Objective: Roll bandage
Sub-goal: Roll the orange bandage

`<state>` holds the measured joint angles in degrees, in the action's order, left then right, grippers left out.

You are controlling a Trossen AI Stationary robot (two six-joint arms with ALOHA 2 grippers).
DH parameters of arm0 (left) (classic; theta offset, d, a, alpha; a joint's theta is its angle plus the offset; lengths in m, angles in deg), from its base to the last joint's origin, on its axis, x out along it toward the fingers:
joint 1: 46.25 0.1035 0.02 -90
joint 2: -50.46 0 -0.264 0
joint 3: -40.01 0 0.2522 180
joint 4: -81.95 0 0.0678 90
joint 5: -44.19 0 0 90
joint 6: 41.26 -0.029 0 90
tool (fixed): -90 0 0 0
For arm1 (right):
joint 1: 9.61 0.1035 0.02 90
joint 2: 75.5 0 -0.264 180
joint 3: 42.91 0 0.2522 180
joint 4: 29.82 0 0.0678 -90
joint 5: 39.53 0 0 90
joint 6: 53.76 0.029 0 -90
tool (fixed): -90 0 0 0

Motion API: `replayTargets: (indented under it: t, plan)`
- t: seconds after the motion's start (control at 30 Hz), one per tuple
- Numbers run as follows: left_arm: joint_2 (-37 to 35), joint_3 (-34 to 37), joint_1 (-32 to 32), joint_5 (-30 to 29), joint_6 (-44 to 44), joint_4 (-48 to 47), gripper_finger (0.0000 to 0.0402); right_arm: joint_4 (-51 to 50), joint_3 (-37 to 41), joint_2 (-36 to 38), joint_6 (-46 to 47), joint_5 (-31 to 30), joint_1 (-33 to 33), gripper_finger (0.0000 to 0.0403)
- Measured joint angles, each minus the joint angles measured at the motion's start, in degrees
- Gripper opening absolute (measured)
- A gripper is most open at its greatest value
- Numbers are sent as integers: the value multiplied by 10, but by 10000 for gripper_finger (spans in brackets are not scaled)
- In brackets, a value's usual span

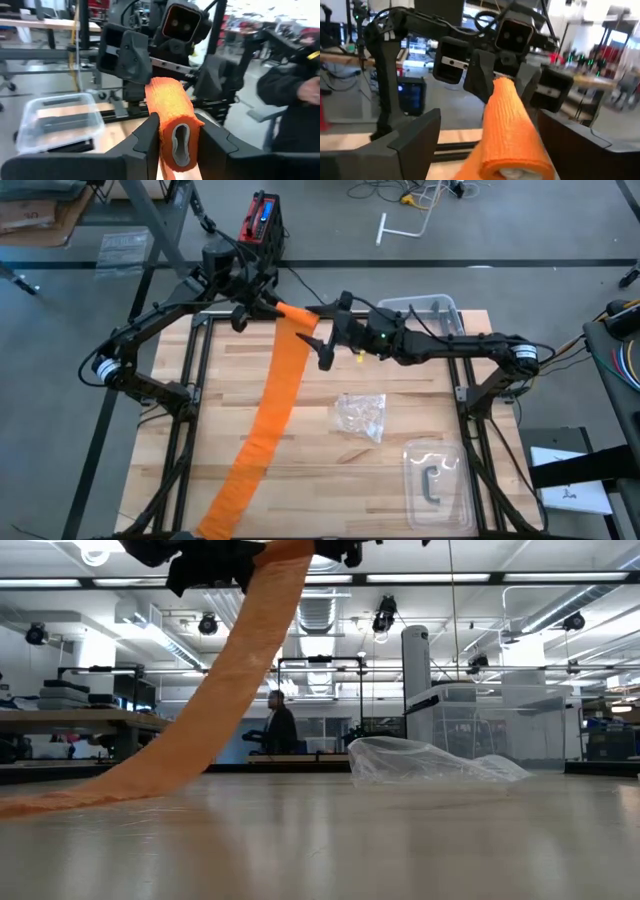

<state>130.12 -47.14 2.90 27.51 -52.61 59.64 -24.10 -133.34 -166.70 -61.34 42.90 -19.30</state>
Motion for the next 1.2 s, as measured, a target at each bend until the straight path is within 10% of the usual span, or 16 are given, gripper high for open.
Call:
replayTargets:
  t: [1.2]
  plan:
    - [-10,0,0,11,-2,3,91,-21,1,7,55,3,-18,182]
